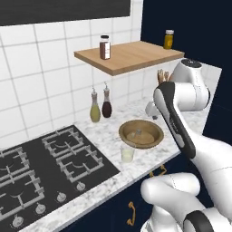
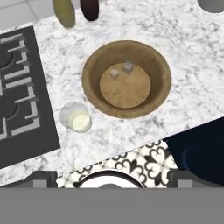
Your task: Grab a lemon wedge from the fridge and one ice cube from the ice bowl, and put them in the glass of lemonade.
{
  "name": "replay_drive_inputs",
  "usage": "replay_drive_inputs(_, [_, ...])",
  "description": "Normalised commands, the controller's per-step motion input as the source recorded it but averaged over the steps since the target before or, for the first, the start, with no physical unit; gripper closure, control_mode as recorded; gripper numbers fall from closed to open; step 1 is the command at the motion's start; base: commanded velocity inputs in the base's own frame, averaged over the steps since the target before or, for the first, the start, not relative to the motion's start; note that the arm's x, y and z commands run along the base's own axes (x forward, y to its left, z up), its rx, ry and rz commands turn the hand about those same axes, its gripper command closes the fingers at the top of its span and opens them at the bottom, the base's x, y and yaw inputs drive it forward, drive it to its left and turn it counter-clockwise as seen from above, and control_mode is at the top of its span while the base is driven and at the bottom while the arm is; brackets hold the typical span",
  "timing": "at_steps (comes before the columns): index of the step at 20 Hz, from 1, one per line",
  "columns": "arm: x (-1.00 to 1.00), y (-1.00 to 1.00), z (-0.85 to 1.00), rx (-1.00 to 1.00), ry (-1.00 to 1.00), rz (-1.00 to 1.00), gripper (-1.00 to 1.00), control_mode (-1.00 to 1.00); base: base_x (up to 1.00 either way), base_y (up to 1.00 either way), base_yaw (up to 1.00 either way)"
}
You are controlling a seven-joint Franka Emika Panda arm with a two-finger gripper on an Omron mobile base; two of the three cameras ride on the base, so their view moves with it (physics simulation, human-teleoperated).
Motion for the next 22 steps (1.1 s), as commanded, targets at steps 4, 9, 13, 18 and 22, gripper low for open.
replay_drive_inputs(4, [1.0,-0.36,-0.47,0.06,0.11,0.02,-1.0,-1.0,0.0,0.0,0.0])
replay_drive_inputs(9, [1.0,0.11,-0.68,0.01,0.01,0.01,-1.0,-1.0,0.0,0.0,0.0])
replay_drive_inputs(13, [0.74,0.1,-0.66,-0.02,0.01,0.0,-1.0,-1.0,0.0,0.0,0.0])
replay_drive_inputs(18, [0.39,0.21,-0.45,-0.07,0.09,-0.03,-1.0,-1.0,0.0,0.0,0.0])
replay_drive_inputs(22, [0.15,0.0,-0.69,-0.01,0.13,-0.01,-1.0,-1.0,0.0,0.0,0.0])
